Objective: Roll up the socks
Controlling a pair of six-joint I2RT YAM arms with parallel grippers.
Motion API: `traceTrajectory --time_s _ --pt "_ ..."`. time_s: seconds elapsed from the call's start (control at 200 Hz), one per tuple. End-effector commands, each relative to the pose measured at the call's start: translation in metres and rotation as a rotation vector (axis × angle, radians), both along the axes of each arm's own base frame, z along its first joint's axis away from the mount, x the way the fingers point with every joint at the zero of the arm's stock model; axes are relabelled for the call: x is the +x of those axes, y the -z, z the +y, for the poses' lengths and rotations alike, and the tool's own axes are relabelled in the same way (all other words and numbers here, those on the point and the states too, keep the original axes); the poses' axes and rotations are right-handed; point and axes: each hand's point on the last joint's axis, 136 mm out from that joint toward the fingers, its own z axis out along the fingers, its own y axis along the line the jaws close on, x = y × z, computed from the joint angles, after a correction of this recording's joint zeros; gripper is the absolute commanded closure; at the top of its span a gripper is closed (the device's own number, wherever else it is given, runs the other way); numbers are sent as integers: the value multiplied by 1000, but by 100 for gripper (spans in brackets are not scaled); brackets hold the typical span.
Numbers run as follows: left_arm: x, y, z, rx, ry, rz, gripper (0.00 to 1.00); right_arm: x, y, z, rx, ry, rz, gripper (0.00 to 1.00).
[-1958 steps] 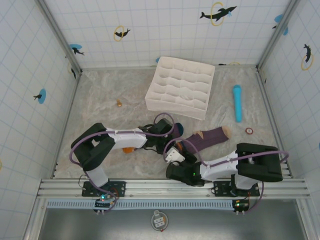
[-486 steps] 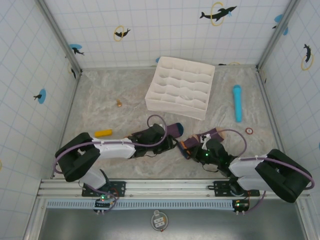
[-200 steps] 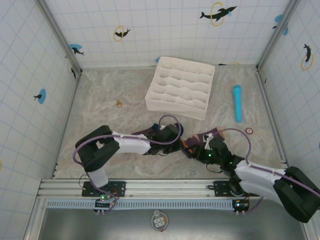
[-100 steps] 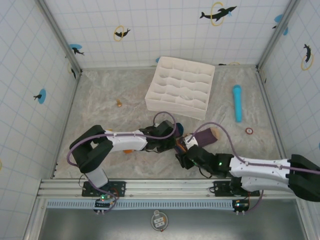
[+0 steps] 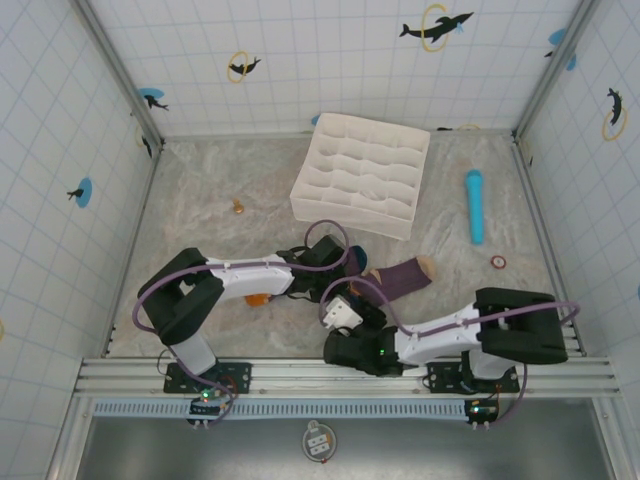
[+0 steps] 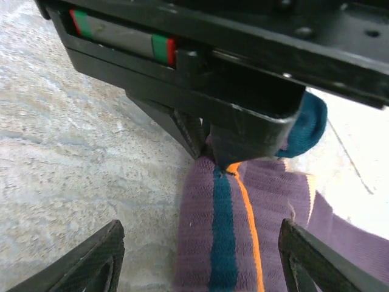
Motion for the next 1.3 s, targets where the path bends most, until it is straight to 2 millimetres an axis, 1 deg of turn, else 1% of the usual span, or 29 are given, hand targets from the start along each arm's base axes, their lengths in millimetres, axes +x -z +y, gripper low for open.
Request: traceTrajectory --time_s 0.0,0.19,0.29,0.34,0.395,0.55,0.595,0.64,0.67,0.721,0.751,0.811,0.846,0.886,0.931,0.961,1.036,1.161,1.186,1.296 --pt "-5 1 9 37 26 26 100 11 -10 -3 -42 58 -113 34" --pt "-6 2 12 39 26 34 100 13 7 -6 -106 87 -116 40" --pt "-7 3 12 37 28 41 100 14 17 -8 -121 110 -95 47" --pt "-8 3 11 31 30 46 100 15 22 -10 -134 119 -86 53" --pt "-8 3 11 29 29 47 100 16 26 -11 -147 125 -73 65" --pt "-7 4 10 25 25 50 100 16 29 -10 -125 134 -50 94" --pt "-8 4 10 23 23 52 94 17 29 -12 -106 143 -32 100" --pt "-7 4 11 22 20 49 83 17 31 -14 -83 153 -9 100" --pt "-6 3 13 27 15 49 73 17 31 -15 -67 158 5 100" --pt "-5 1 16 32 4 41 63 16 32 -17 -36 163 32 100" --pt "-3 0 18 33 -6 35 54 15 33 -19 -19 165 52 100" --pt "0 -4 21 23 -25 20 39 14 37 -22 27 175 107 100" --pt "2 -6 22 18 -34 13 31 13 39 -24 54 180 140 100" --pt "4 -7 24 15 -42 8 26 12 42 -28 83 192 171 100" --pt "6 -9 27 18 -53 5 24 11 45 -31 113 207 207 100" --pt "8 -10 29 18 -60 2 21 11 47 -33 127 212 231 100" --pt "14 -18 29 -5 -64 -22 19 10 50 -36 157 227 288 100" --pt "25 -38 25 -66 -78 -104 16 5 61 -37 238 247 436 100" --pt "27 -40 26 -66 -87 -116 15 4 63 -38 257 254 463 100" --pt "31 -48 29 -81 -102 -155 14 0 68 -44 349 288 552 100"
